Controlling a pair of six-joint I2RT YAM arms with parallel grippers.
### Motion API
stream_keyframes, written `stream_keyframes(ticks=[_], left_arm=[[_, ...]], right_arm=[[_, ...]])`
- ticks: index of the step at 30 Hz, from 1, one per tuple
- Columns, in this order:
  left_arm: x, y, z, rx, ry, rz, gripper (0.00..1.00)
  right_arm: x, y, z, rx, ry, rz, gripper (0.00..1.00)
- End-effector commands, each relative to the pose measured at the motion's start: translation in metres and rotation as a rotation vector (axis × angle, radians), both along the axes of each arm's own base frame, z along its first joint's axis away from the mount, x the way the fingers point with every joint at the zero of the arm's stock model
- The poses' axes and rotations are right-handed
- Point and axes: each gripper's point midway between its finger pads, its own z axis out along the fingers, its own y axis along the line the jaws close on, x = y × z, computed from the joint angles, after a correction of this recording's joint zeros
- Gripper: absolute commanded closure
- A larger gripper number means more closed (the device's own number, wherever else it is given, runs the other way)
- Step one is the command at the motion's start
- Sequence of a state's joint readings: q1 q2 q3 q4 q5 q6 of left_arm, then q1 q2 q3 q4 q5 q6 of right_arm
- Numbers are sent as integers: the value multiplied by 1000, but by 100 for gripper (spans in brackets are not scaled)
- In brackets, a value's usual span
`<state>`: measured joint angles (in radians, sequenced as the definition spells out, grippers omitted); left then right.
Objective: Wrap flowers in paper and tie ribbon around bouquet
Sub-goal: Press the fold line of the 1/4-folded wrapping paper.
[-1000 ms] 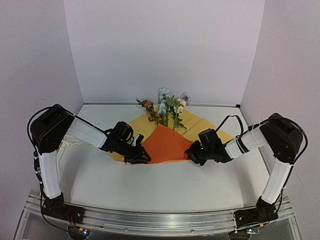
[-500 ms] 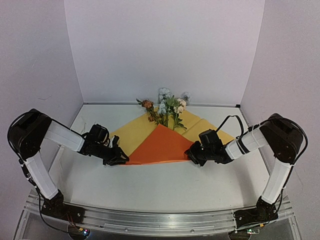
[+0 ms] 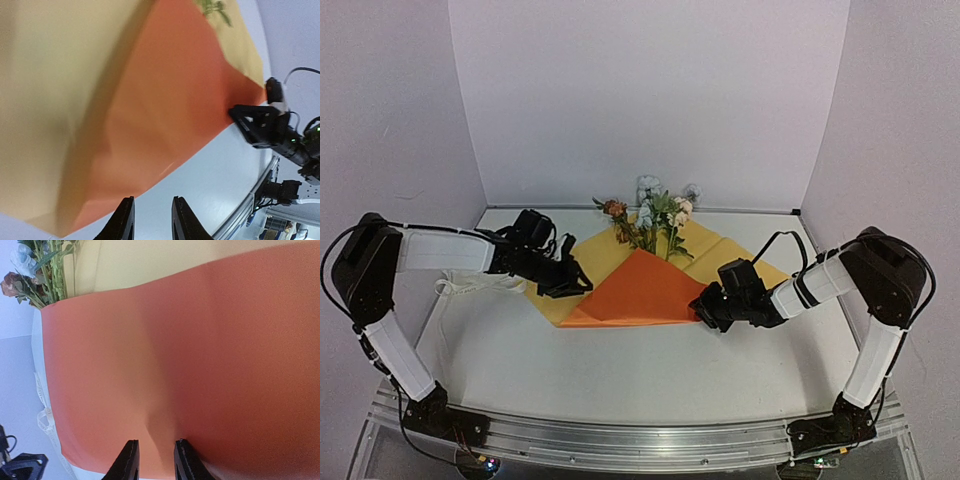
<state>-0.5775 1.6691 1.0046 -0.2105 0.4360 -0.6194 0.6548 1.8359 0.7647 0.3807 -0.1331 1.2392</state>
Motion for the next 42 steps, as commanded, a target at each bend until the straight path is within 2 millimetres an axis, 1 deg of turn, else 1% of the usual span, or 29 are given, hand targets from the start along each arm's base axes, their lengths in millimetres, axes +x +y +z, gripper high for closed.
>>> stream_keyframes(ticks=[1, 3, 5, 8, 11, 15, 17, 19, 22, 23, 26, 30, 33, 35, 36, 38, 42], left_arm=[[-1, -51, -7, -73, 16, -99, 73], [-4, -59, -26, -82, 56, -112, 74], [-7, -60, -42, -89, 92, -115, 75], [-13, -60, -58, -90, 132, -118, 75], [-17, -56, -69, -67, 156, -113, 75], [-18, -44, -90, -2, 202, -80, 75], [-19, -35, -101, 27, 230, -55, 76], [-20, -27, -108, 44, 249, -34, 76], [-20, -17, -115, 60, 268, -14, 76], [-21, -15, -117, 62, 273, -11, 76], [-20, -9, -121, 69, 281, -3, 76], [-20, -9, -121, 67, 279, -6, 76], [-19, -10, -120, 63, 276, -11, 76], [-18, -12, -118, 59, 270, -15, 76], [-16, -13, -115, 56, 264, -18, 76], [-13, -15, -111, 50, 252, -24, 76], [-8, -19, -103, 37, 235, -31, 76]], right_arm=[[-23, -23, -32, -99, 129, -16, 73], [-22, -22, -30, -96, 125, -17, 73], [-21, -21, -28, -93, 122, -18, 73], [-20, -21, -27, -89, 120, -21, 73], [-20, -22, -27, -88, 121, -28, 73], [-22, -28, -27, -97, 117, -51, 72], [-26, -37, -28, -99, 118, -76, 72], [-29, -50, -28, -96, 113, -111, 72], [-34, -79, -33, -96, 120, -181, 71], [-34, -87, -32, -90, 119, -202, 71], [-43, -114, -38, -80, 133, -262, 70], [-53, -152, -47, -45, 163, -366, 69], [-60, -177, -51, -19, 176, -435, 69], [-61, -187, -48, -14, 166, -457, 67], [-59, -189, -43, -10, 150, -461, 64], [-57, -190, -37, -25, 132, -444, 58], [-57, -187, -35, -49, 131, -398, 51]])
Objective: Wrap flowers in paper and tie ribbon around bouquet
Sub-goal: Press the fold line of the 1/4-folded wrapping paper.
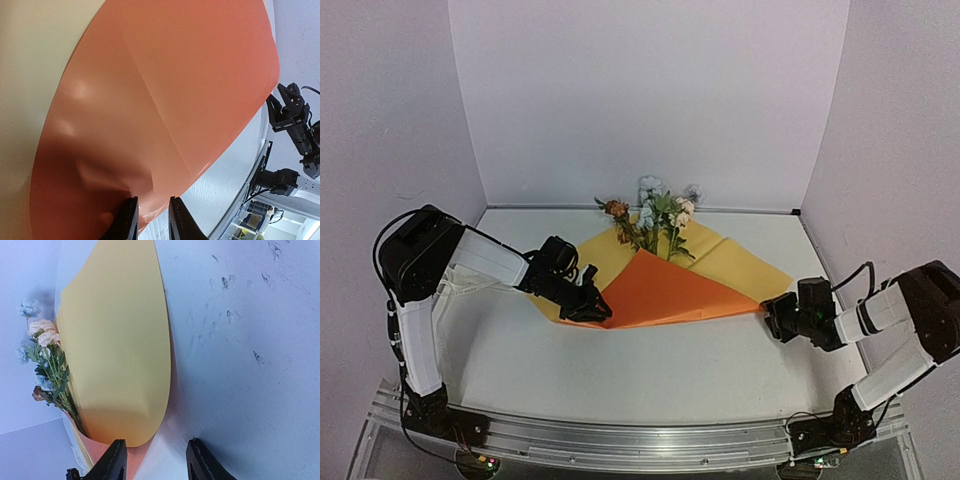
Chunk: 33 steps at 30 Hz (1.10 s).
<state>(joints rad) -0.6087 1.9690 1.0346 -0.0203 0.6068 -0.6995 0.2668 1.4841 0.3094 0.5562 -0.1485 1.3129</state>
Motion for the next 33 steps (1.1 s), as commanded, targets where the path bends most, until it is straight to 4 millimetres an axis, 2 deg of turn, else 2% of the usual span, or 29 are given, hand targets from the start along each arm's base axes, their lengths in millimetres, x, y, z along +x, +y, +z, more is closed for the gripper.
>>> stream_keyframes(ticks=[1, 3, 7, 10, 13, 16, 22, 25, 29, 33], left_arm=[[2, 20, -26, 120, 32, 34, 76], [4, 18, -24, 117, 29, 33, 76], [7, 14, -21, 109, 25, 29, 76], [8, 12, -20, 110, 25, 25, 76], [10, 11, -18, 112, 23, 24, 75], [11, 9, -16, 107, 20, 24, 75], [14, 7, -11, 104, 14, 22, 75], [16, 5, -9, 103, 10, 17, 75], [19, 2, -6, 100, 8, 17, 75], [22, -3, 0, 88, 0, 8, 75]], right_arm=[[-36, -11, -40, -103, 184, 42, 50], [-32, -8, -37, -101, 161, 58, 45], [-17, 4, -25, -130, 83, 120, 31], [-10, 16, -27, -139, 85, 170, 28], [-9, 21, -35, -145, 102, 174, 32], [-14, 18, -41, -152, 110, 155, 39], [-12, 15, -37, -177, 67, 150, 42], [-7, 19, -33, -172, 33, 159, 48], [-4, 23, -31, -176, 6, 162, 50], [-2, 25, -30, -174, -4, 162, 62]])
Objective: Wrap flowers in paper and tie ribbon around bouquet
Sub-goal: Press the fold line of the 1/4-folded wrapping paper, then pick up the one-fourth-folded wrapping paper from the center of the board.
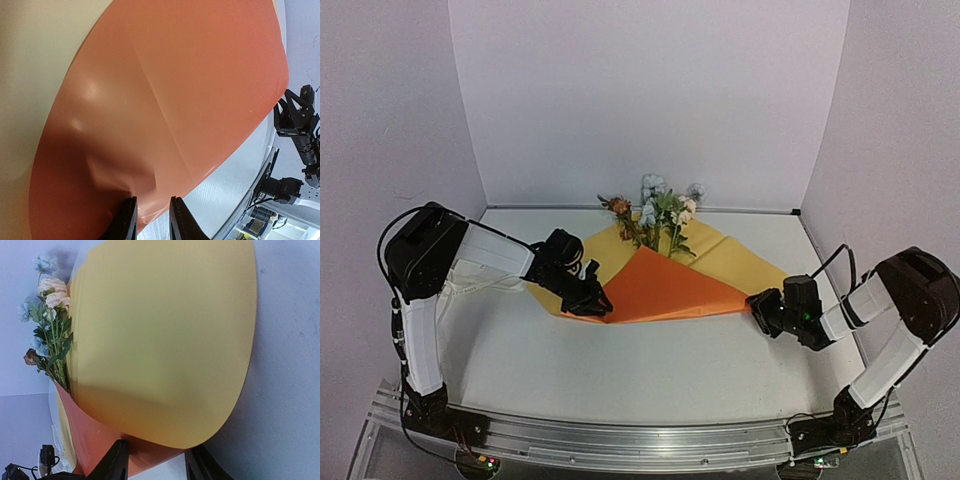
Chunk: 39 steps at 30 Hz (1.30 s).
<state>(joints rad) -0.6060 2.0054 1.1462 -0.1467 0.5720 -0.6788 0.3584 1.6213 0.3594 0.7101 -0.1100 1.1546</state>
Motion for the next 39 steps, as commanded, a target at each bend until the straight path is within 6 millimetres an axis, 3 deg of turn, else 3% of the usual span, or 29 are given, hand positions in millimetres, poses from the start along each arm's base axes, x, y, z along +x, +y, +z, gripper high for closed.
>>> stream_keyframes(ticks=[1, 8, 14, 17, 21, 26, 35, 39], left_arm=[[8, -2, 1, 29, -14, -6, 74], [13, -33, 42, -46, -73, -52, 71], [11, -84, 77, -141, -115, -127, 70], [3, -112, 83, -182, -114, -180, 70], [-17, -151, 82, -244, -94, -260, 70], [-37, -190, 65, -282, -63, -323, 70], [-21, -209, 38, -282, -49, -277, 71], [-22, -212, 38, -310, -31, -267, 72]], right_arm=[[-19, -7, -30, -60, 101, -6, 64], [-16, -7, -23, -60, 75, -20, 76], [-15, -4, -19, -57, 62, -21, 83], [-15, -2, -17, -53, 56, -17, 86], [-16, 1, -11, -54, 40, -11, 89], [-23, 4, -4, -64, 33, -2, 92], [-34, 11, 3, -84, 31, 23, 93], [-38, 10, 8, -113, 25, 24, 93]])
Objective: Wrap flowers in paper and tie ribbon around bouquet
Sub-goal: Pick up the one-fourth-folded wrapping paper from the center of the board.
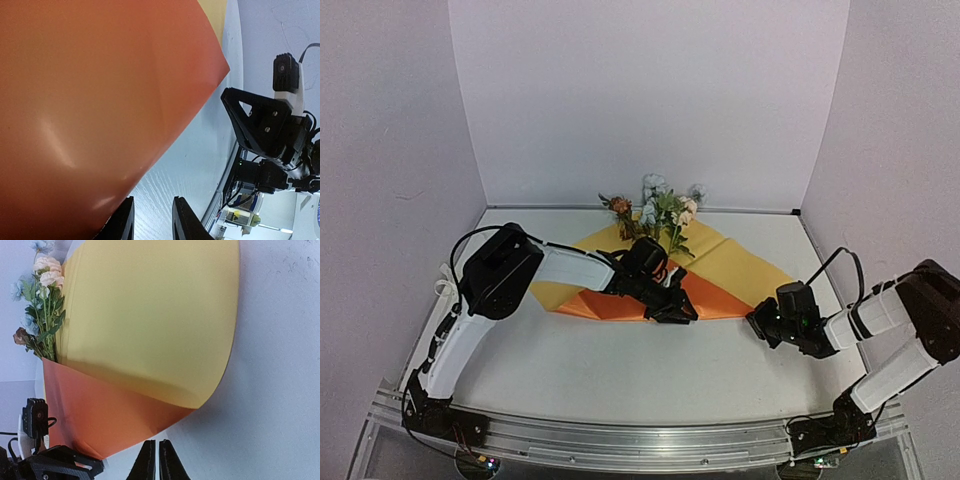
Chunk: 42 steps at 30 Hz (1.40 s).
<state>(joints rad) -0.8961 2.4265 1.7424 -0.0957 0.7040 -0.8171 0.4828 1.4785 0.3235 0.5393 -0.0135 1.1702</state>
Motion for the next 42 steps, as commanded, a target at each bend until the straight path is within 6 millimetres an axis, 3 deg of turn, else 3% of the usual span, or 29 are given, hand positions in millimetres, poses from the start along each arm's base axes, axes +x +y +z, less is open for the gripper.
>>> stream_keyframes(ticks=[1, 4, 6, 13, 18, 23, 28, 33, 37, 42], left_arm=[[13, -15, 30, -113, -33, 15, 72], [13, -15, 45, -142, -47, 16, 72], [16, -14, 43, -124, -56, 24, 72], [28, -15, 9, -38, -37, 71, 73], [33, -17, 2, -26, -25, 90, 74], [37, -12, -13, 6, 2, 115, 74], [36, -11, -18, 16, 17, 118, 75], [35, -11, -18, 13, 19, 117, 75], [34, -11, -20, 14, 24, 114, 75], [33, -11, -17, 8, 26, 113, 75]], right_arm=[[-5, -6, 6, -51, -14, -12, 94], [-7, -8, 7, -58, -15, -13, 94], [-8, -8, 8, -65, -16, -8, 94], [-6, -2, 27, -119, -50, 25, 95], [-6, 1, 40, -162, -68, 48, 95], [-8, 1, 32, -159, -37, 42, 80], [-8, 4, 20, -144, 5, 39, 49], [-3, -6, 13, -99, 0, -14, 30], [15, -7, 11, -64, -8, -16, 26], [35, -9, 6, -35, -8, -27, 38]])
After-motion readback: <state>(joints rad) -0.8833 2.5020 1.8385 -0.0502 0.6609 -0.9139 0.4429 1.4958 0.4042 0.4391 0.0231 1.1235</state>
